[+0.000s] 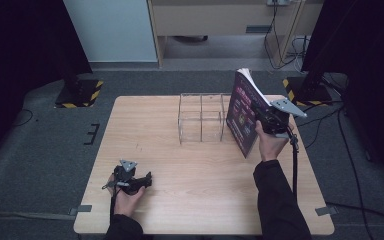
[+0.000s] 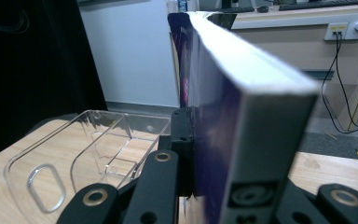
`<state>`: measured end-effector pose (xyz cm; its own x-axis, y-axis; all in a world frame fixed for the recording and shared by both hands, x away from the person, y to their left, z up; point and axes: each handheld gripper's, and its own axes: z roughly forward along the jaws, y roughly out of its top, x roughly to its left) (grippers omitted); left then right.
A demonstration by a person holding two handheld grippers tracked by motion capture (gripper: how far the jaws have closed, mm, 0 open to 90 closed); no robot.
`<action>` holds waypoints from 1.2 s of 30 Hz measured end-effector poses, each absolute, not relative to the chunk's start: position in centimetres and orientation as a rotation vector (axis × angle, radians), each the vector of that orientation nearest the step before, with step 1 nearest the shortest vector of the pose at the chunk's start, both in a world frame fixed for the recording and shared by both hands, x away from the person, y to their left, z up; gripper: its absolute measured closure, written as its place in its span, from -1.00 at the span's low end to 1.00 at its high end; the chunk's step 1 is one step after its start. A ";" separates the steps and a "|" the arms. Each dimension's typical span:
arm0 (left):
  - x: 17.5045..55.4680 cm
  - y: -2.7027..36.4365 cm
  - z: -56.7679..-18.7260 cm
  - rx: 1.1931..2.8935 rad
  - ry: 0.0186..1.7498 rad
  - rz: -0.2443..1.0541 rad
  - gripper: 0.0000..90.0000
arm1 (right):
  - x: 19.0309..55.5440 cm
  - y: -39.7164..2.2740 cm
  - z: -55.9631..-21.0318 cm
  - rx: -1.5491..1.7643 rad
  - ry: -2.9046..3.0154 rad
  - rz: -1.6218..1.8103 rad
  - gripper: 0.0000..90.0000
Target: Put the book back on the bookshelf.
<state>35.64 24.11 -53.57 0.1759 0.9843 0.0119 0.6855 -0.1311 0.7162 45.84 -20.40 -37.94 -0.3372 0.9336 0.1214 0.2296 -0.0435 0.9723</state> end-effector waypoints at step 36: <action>35.6 24.1 -53.6 1.884 1.570 0.676 -0.79 | 46.9 -19.8 -39.9 1.292 1.543 1.392 0.83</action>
<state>35.64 24.11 -53.57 0.1756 0.9844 0.0117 0.6852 -0.1307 0.7166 46.91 -19.85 -39.88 -0.2751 0.9529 0.1274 0.2247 -0.0651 0.9722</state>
